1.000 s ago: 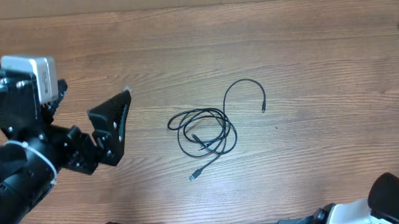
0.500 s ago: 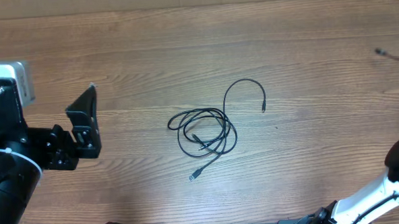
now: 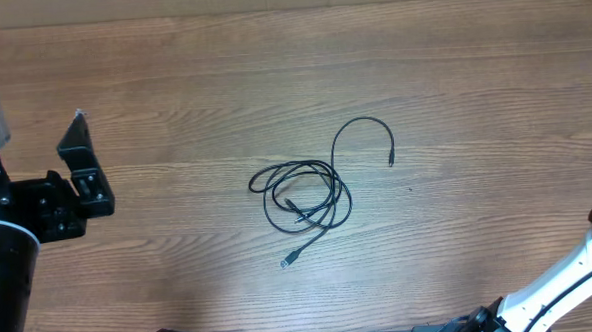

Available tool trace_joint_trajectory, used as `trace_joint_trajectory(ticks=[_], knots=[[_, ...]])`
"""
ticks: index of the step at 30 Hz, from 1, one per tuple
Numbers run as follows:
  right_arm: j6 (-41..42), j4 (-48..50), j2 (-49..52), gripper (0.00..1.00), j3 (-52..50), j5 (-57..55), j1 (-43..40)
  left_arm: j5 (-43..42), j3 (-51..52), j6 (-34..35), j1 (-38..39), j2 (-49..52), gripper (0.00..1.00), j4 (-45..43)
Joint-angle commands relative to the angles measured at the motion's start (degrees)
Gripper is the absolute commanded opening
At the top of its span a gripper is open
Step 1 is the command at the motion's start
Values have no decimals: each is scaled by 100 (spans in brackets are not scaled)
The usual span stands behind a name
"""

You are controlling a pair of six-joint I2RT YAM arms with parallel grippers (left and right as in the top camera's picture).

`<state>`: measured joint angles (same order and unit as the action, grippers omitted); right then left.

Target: Untangle cables

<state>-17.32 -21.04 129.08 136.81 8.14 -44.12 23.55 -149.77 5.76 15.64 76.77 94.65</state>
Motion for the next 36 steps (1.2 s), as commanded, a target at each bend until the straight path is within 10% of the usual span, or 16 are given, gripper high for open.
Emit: trace_joint_trajectory(ticks=[1,21,24,25,36], knots=[[87,-125,304,4,39,-81,-114,348,-48,-68,-24,39,100,-35],[109,-1633,1856,4,11,286,-382,188,-48,-63,-24,514,100,92],[109,-1617,1880,69,13,490,-361,190,-48,-66,-24,586,100,92],[107,-1609,1832,77,28,555,-352,190,-48,-63,-24,608,100,94],[68,-1775,44,81,66,699,-90,190,-48,-63,-24,723,100,94]])
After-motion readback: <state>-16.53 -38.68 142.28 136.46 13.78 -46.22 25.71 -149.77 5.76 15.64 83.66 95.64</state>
